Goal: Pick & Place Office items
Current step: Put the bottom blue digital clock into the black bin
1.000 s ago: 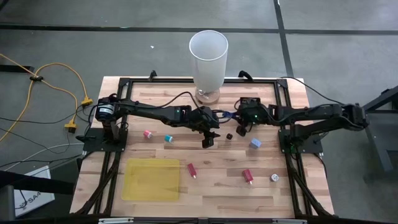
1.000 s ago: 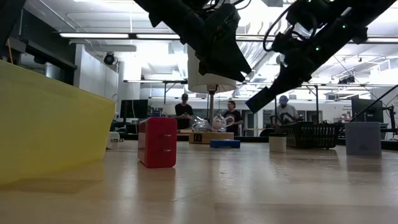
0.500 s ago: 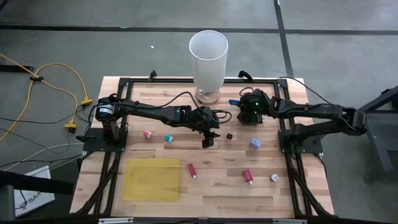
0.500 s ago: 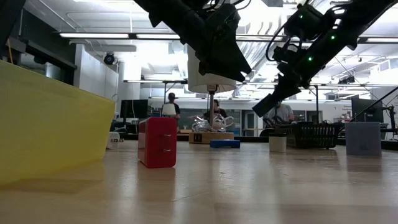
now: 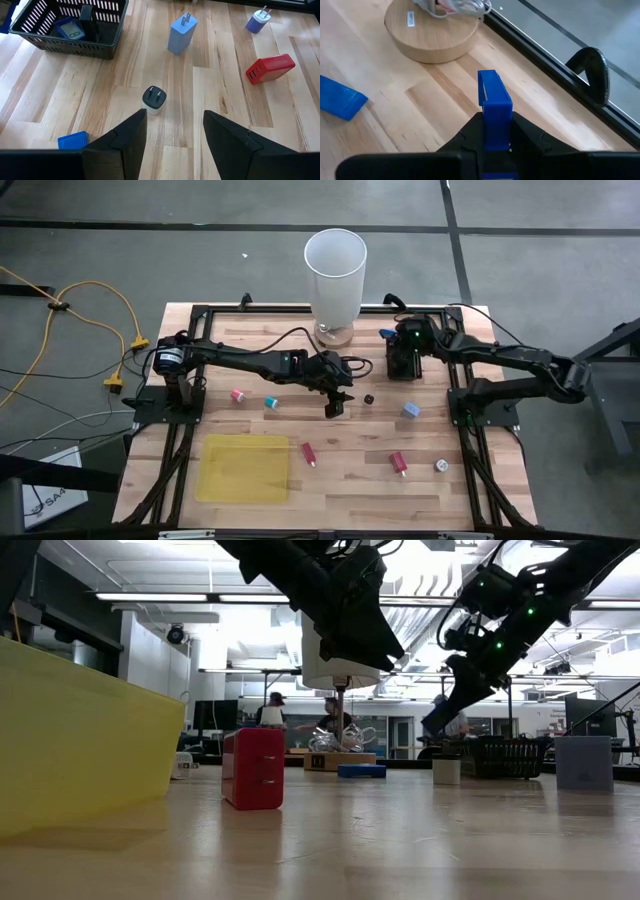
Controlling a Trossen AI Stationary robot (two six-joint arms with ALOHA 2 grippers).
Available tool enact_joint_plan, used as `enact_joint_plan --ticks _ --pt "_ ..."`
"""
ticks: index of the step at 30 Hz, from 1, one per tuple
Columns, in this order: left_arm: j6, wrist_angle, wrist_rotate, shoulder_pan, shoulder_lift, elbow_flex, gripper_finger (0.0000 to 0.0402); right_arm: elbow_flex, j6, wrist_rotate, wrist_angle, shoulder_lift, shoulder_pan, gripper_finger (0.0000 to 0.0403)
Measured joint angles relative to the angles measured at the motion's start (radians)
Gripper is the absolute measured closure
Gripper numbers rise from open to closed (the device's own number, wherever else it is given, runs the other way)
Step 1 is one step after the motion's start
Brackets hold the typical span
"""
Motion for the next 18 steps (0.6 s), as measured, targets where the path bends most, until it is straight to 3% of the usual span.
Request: enact_joint_plan --ticks 18 --pt "0.0 0.0 0.0 0.0 0.0 0.0 0.0212 0.0 -0.001 -0.001 -0.011 -0.04 -0.001 0.0339"
